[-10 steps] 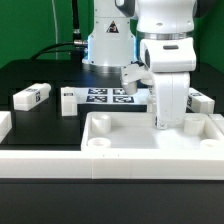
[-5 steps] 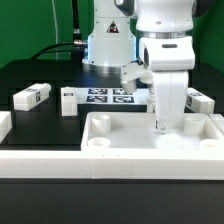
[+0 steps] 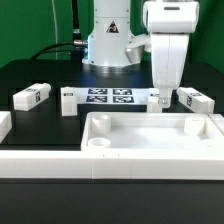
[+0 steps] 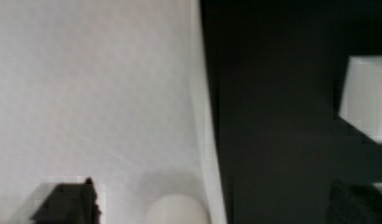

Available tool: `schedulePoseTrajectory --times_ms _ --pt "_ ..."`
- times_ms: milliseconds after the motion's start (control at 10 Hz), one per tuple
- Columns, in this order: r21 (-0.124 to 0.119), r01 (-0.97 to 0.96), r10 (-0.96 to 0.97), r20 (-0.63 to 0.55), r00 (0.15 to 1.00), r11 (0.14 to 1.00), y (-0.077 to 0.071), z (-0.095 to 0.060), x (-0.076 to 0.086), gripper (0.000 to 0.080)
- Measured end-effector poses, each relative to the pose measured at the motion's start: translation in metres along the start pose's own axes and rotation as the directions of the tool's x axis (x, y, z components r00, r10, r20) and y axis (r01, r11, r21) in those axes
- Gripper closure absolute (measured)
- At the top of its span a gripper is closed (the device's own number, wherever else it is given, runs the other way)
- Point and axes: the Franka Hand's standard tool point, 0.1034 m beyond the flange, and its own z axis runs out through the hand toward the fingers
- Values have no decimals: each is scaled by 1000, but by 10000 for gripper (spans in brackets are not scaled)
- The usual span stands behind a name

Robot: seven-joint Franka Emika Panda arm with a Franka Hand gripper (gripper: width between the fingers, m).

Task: Assemble desk

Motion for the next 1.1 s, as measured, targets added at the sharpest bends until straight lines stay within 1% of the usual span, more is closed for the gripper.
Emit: schedulePoseTrajectory --times_ms 100,200,300,700,800,900,1000,1100 --pt "-5 -46 46 -5 999 999 -9 2 17 151" --pt "-7 -52 51 -14 999 999 -13 8 29 151" --pt "-11 -46 46 -22 999 999 -14 13 33 151" --pt "-8 -101 100 -23 995 995 -13 13 31 151" --pt "-6 -216 216 -28 976 976 -14 13 32 151" --pt "-7 -365 365 -34 931 931 -20 12 34 151" --pt "-3 -463 463 -31 886 886 -30 11 38 151" --pt "6 -609 609 -30 792 793 -42 13 44 151"
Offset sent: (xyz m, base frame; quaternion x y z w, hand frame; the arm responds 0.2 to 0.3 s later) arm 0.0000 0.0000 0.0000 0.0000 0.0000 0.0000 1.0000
